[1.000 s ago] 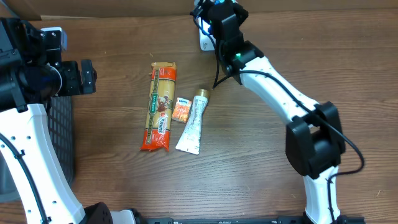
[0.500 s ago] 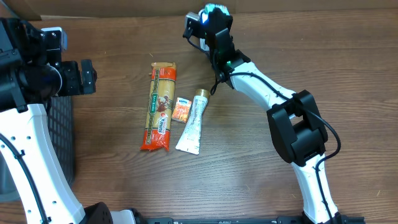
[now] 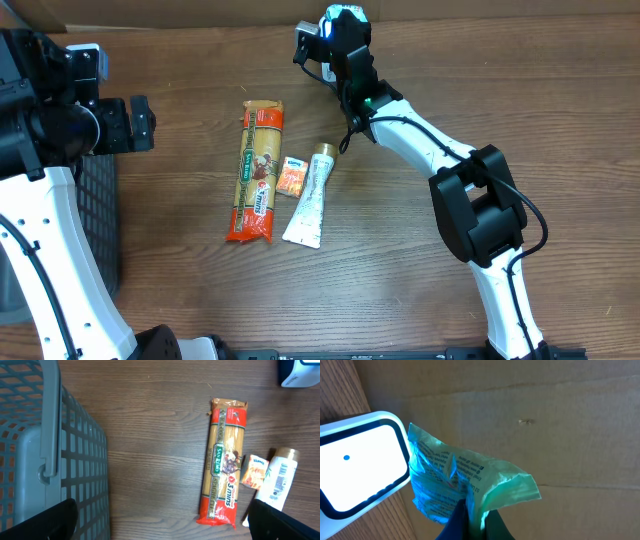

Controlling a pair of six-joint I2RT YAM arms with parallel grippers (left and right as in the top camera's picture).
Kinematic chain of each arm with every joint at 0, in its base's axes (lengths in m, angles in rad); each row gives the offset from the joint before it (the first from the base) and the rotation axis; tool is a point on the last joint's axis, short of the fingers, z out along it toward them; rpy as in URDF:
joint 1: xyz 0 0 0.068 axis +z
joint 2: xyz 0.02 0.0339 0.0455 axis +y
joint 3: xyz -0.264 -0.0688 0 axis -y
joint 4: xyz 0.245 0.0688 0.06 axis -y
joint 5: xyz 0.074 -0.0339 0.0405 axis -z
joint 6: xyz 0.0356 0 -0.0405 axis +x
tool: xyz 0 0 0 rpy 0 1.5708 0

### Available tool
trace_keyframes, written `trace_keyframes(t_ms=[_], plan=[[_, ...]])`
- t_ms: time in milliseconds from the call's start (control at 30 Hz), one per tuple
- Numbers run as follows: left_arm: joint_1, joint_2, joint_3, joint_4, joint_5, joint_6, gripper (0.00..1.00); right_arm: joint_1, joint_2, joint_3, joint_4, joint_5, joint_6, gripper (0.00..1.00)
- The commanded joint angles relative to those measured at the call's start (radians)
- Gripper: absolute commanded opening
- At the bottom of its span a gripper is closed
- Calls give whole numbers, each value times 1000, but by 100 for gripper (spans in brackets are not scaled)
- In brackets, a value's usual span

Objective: Scan the item barcode
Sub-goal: 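Hold the green packet in front of the white scanner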

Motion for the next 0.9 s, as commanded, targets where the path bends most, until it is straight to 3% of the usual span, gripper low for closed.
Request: trace_keyframes(t_ms=[0, 200, 500, 600, 867], plan=[[-5, 6, -3, 0, 8, 15, 100, 2, -18, 21, 9, -6, 18, 4], [-5, 6, -3, 0, 8, 15, 100, -2, -18, 21, 9, -7, 47, 4], [-5, 6, -3, 0, 8, 15, 100, -14, -87, 21, 14, -7, 206, 4], [-5, 6, -3, 0, 8, 15, 100, -14, -167, 21, -25, -2, 331, 4], [-5, 6, -3, 0, 8, 15, 100, -30, -462, 21, -461, -179, 760, 4]])
